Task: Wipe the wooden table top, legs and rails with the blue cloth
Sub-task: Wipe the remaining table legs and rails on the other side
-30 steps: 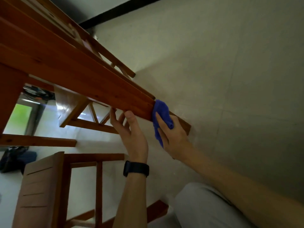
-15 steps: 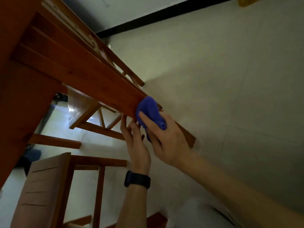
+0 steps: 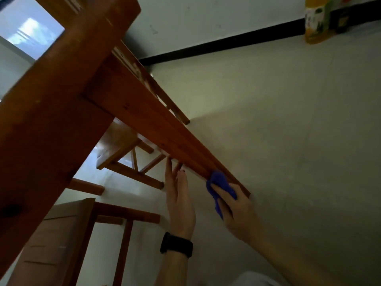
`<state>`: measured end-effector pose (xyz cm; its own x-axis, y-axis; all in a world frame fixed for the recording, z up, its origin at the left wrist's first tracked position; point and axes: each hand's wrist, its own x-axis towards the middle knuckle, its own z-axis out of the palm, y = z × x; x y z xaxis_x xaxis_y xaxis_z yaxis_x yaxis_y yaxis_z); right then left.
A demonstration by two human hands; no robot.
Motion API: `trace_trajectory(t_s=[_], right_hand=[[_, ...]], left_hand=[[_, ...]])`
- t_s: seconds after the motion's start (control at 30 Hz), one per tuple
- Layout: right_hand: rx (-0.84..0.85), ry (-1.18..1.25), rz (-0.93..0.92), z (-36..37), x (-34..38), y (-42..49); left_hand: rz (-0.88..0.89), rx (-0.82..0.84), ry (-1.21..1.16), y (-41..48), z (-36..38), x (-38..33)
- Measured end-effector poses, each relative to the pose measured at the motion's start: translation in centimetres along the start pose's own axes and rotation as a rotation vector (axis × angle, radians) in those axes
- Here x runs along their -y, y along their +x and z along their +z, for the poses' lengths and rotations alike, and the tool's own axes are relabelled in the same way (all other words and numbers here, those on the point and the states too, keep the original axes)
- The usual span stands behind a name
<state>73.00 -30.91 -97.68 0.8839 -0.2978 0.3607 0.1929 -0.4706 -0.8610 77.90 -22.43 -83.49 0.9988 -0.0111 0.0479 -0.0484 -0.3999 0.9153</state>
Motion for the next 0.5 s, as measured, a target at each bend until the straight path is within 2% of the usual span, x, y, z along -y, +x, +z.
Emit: trace_trajectory(t_s=[0.1,0.23,0.3,0.37,0.4,0.43,0.5], right_hand=[[-0.173,0.033,-0.042,0.2,3.3,2.4],[-0.051,-0.06,-0.013,2.1,1.2,1.7],[0.015,0.021,0.273,2.9,-3.0,-0.7],[0.323,0.016,0.687,2.6,-6.7,-3.7],[0.434,-0.017,0.824,2.3,-7.8,-5.2],[0.463,-0.065,0.902,2.1,-8.6,-6.3],[0.329,-0.083,0.906,2.0,-8.7,-7.2]], left_hand=[[0.01,0.021,0.041,-0.2,-0.3,0.8],[0.003,0.006,0.046,-0.3,0.6,0.9],[0.011,-0.023,0.089,-0.2,1.5,0.9],[0.014,-0.04,0.134,-0.1,2.4,1.3],[0.007,-0.044,0.146,-0.1,2.8,1.6],[-0.004,-0.045,0.158,-0.1,3.1,1.9],[-0.021,-0.05,0.173,0.3,3.6,2.5]])
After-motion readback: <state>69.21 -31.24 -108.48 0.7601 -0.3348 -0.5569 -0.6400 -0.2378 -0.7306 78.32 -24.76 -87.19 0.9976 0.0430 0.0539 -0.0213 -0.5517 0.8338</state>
